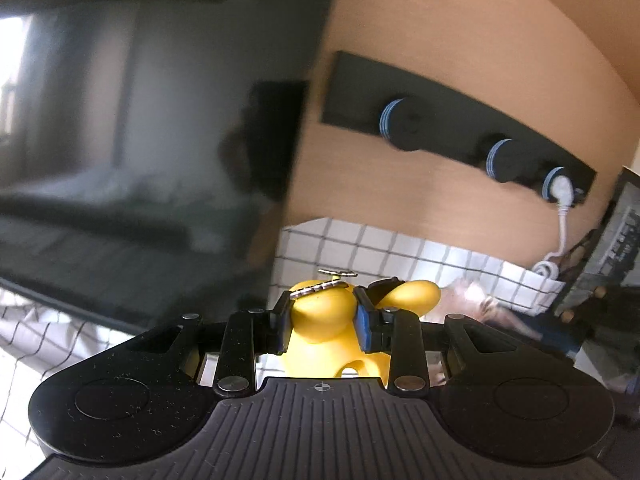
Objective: Organize soft objects
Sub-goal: 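Carry the yellow toy and pink cloth over the pink box with both grippers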
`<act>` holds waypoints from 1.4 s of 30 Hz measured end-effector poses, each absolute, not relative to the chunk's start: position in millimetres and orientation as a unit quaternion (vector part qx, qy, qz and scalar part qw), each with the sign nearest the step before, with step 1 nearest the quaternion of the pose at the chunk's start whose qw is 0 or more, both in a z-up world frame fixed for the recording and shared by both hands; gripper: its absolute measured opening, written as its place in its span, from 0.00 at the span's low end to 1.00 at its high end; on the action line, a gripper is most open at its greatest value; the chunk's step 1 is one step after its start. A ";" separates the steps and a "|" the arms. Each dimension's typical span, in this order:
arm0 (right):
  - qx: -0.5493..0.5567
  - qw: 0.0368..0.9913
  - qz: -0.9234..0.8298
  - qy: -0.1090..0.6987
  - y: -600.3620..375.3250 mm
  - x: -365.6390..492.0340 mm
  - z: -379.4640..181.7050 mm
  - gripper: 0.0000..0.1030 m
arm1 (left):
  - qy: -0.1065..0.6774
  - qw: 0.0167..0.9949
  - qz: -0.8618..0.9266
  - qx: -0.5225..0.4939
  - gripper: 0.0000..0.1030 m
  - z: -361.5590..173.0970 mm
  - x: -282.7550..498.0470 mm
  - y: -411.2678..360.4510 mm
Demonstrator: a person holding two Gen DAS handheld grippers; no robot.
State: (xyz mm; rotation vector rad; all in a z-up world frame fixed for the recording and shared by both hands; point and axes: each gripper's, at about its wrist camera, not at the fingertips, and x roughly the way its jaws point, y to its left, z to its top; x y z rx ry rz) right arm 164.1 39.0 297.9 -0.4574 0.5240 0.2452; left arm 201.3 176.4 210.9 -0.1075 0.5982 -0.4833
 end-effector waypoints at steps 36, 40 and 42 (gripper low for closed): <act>0.162 0.890 0.030 0.424 -209.9 173.3 114.9 0.06 | 0.407 0.860 -0.308 0.022 0.35 84.9 233.2 -73.4; 0.183 0.885 0.028 0.427 -209.9 181.2 104.2 0.06 | 0.401 0.867 -0.295 0.019 0.36 79.2 241.5 -69.7; 0.176 0.881 0.017 0.439 -205.9 178.6 106.9 0.06 | 0.409 0.862 -0.300 0.007 0.36 83.6 240.8 -63.2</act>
